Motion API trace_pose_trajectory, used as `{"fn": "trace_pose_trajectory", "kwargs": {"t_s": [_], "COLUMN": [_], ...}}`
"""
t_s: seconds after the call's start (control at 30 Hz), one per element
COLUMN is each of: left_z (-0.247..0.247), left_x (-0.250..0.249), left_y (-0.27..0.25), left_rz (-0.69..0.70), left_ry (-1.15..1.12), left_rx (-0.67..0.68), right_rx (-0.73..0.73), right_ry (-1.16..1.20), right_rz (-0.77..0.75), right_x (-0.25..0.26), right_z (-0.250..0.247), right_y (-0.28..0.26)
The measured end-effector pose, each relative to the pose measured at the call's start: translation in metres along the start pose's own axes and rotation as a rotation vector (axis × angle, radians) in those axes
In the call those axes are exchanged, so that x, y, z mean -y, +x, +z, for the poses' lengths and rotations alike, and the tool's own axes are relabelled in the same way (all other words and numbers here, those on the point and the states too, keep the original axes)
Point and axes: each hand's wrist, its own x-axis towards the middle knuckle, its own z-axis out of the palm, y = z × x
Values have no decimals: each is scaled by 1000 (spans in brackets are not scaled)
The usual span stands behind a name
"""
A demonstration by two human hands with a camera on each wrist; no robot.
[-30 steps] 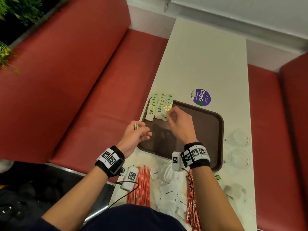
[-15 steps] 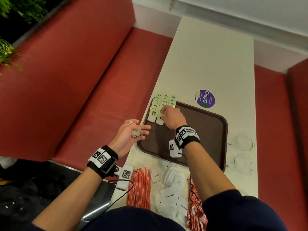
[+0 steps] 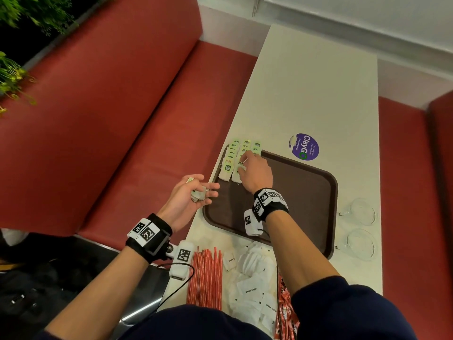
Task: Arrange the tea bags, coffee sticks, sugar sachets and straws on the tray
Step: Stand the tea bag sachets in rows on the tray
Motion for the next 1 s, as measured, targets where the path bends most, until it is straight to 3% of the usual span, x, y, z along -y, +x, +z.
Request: {"fn": "trace_pose_trajectory", "kwargs": {"t_s": [0.13, 0.37, 0.5, 0.63, 0.83, 1.0], "left_z": [-2, 2, 3, 3, 11, 20], "left_x": [0, 3, 4, 3, 0, -3], "left_y": [0, -2, -5, -7, -13, -18], "left_rz": [4, -1, -5, -6, 4, -26], "left_ry": [-8, -35, -31, -19, 16, 171], "left_rx": [-4, -10, 1, 17, 160, 333], "right_rx": [-111, -99, -65, -126, -109, -117], "right_ry": [-2, -19, -8, 43, 343, 740], "right_rz": [-17, 151, 161, 132, 189, 90], "right_x": [4, 23, 25, 23, 25, 37], "right_z": [6, 32, 41, 37, 13, -38], "right_y": [-16, -45, -48, -48, -64, -102]}}
